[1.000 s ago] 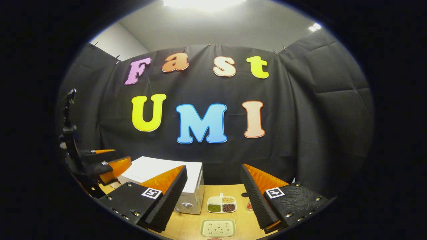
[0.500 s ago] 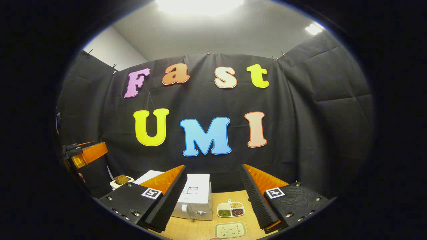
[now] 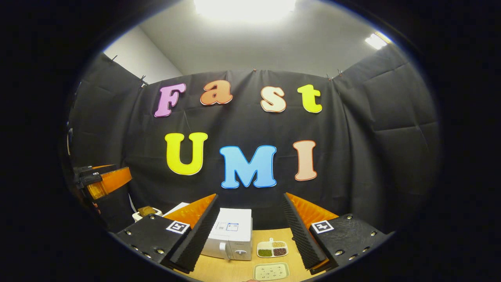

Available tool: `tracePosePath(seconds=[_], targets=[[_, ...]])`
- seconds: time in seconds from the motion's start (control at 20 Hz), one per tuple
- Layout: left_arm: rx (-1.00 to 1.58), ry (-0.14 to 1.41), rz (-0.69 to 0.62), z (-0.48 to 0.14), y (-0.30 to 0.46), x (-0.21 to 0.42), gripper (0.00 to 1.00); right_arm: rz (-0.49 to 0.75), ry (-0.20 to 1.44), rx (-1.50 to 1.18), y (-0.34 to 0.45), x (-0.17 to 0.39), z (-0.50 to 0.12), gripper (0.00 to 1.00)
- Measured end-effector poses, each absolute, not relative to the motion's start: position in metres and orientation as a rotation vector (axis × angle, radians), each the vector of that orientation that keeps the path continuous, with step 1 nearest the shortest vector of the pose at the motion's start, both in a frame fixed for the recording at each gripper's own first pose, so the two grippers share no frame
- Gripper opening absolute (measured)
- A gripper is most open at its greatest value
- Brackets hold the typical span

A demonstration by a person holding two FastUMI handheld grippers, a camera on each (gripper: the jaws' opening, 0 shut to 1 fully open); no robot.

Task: Open the microwave oven with the left hand, put the food in, and close the microwave oven.

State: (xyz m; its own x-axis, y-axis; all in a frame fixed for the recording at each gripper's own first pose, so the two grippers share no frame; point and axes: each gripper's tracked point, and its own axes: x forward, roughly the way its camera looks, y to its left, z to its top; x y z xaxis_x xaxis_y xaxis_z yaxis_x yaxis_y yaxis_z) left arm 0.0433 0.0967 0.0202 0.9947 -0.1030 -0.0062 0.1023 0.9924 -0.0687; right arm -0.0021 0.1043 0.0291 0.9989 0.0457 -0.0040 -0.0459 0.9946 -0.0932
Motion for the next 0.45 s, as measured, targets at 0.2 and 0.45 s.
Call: tracePosePath(seconds=[0.2,0.45], targets=[[-0.072,0.006,-0.090,0.022,0.080,0.043,0.96,0.065,0.017,-0.082,0.096,-0.002,0.031,0.97],[-0.055,0.009,-0.078,0.026,0.052,0.041,0.96,0.103,0.015,-0.083,0.082,-0.003,0.037,0.97]])
